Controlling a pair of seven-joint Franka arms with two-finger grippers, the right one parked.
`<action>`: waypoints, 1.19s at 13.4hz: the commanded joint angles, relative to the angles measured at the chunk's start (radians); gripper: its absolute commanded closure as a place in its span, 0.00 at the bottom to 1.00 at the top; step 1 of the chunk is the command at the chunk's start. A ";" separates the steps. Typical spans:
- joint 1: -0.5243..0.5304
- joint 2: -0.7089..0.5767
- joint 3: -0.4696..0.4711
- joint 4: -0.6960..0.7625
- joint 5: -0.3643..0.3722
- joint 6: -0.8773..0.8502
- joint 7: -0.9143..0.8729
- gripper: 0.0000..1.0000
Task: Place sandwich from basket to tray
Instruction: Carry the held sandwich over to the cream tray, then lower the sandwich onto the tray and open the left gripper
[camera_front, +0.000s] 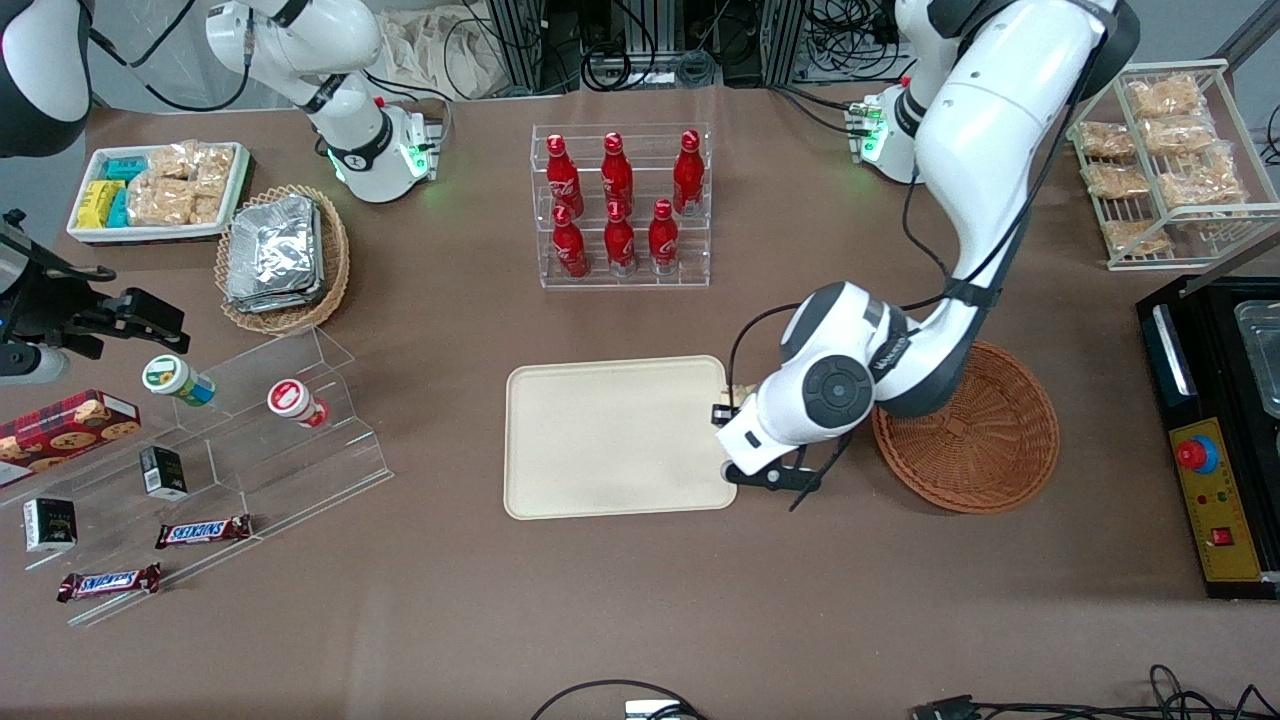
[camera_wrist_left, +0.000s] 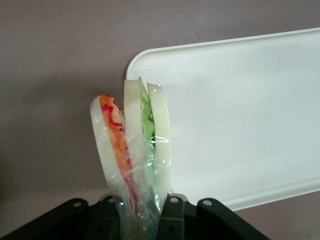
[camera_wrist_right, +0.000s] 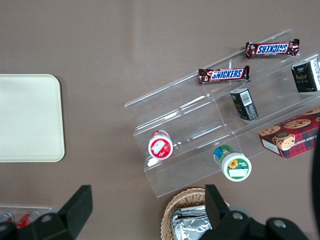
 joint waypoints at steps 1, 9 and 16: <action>-0.034 0.066 0.003 0.044 0.004 0.054 -0.034 0.86; -0.057 0.119 0.004 0.041 0.010 0.097 -0.012 0.81; -0.061 0.117 0.004 0.041 0.012 0.098 -0.004 0.00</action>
